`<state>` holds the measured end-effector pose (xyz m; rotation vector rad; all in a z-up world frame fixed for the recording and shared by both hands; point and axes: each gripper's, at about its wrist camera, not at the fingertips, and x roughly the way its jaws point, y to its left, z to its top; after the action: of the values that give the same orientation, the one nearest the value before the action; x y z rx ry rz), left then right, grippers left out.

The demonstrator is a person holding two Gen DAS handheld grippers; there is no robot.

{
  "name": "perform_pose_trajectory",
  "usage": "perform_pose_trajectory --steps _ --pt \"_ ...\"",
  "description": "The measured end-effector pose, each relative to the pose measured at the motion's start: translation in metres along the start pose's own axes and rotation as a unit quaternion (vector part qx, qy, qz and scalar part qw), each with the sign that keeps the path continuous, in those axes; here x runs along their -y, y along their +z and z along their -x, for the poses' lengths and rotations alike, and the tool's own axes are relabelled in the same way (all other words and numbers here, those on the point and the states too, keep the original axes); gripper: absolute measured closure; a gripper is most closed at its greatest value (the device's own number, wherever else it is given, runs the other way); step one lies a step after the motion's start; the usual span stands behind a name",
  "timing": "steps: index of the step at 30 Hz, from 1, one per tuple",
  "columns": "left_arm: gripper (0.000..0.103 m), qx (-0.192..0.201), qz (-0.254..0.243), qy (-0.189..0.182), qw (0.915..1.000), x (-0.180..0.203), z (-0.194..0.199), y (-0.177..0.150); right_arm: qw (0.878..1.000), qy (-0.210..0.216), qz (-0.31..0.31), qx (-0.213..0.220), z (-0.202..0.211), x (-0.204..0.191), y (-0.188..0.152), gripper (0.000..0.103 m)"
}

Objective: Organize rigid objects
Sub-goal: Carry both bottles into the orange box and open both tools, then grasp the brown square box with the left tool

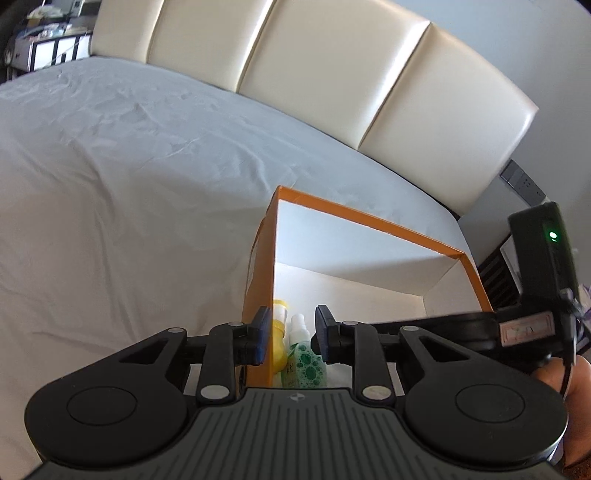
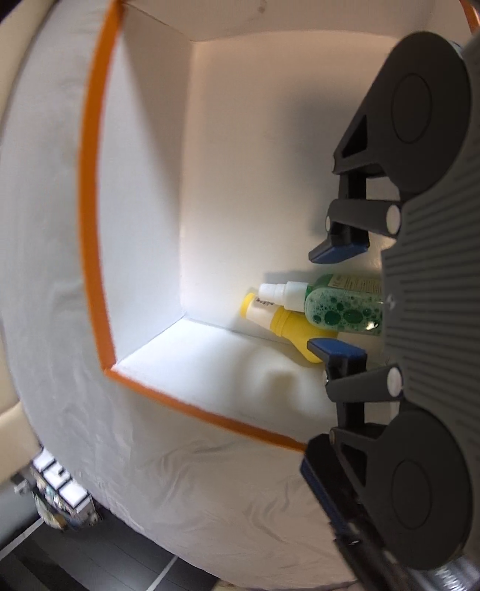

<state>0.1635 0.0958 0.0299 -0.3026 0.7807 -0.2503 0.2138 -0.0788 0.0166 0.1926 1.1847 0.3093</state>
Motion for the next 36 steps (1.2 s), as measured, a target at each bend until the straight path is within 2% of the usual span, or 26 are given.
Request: perform_pose_trajectory --steps 3,7,11,17,21,25,28,29,30,32,36 --pt "0.075 0.003 -0.015 -0.003 0.9999 0.01 0.011 0.002 0.998 0.003 0.04 0.045 0.022 -0.004 -0.017 0.047" --pt "0.075 0.004 -0.029 -0.002 0.9996 0.02 0.025 0.001 0.992 -0.011 0.081 0.095 0.046 -0.005 -0.039 0.046" --pt "0.075 -0.007 -0.037 -0.023 0.999 0.029 0.036 -0.008 0.987 -0.019 0.081 0.134 0.066 0.002 -0.059 0.046" --pt "0.075 -0.039 -0.065 -0.044 0.9961 0.038 0.044 -0.028 0.975 -0.025 0.102 0.198 0.093 0.009 -0.093 0.045" --pt "0.071 -0.074 -0.105 -0.042 0.9909 0.043 0.045 -0.041 0.968 -0.005 0.122 0.217 0.109 0.01 -0.121 0.044" --pt "0.069 -0.119 -0.141 -0.028 0.9824 0.046 0.044 -0.058 0.971 -0.006 0.117 0.209 0.112 0.016 -0.153 0.044" --pt "0.058 -0.152 -0.162 -0.021 0.9748 0.048 0.044 -0.069 0.975 -0.004 0.101 0.198 0.109 0.025 -0.174 0.045" --pt "0.05 -0.161 -0.171 -0.021 0.9719 0.049 0.045 -0.073 0.976 -0.006 0.097 0.195 0.107 0.028 -0.181 0.045" --pt "0.044 -0.17 -0.183 -0.022 0.968 0.051 0.047 -0.079 0.977 -0.009 0.097 0.191 0.106 0.03 -0.186 0.045" --pt "0.039 -0.191 -0.21 -0.021 0.9587 0.056 0.047 -0.087 0.978 -0.021 0.102 0.18 0.102 0.034 -0.197 0.045" --pt "0.034 -0.229 -0.257 0.009 0.9388 0.065 0.041 -0.105 0.98 -0.051 0.115 0.152 0.093 0.045 -0.209 0.045"
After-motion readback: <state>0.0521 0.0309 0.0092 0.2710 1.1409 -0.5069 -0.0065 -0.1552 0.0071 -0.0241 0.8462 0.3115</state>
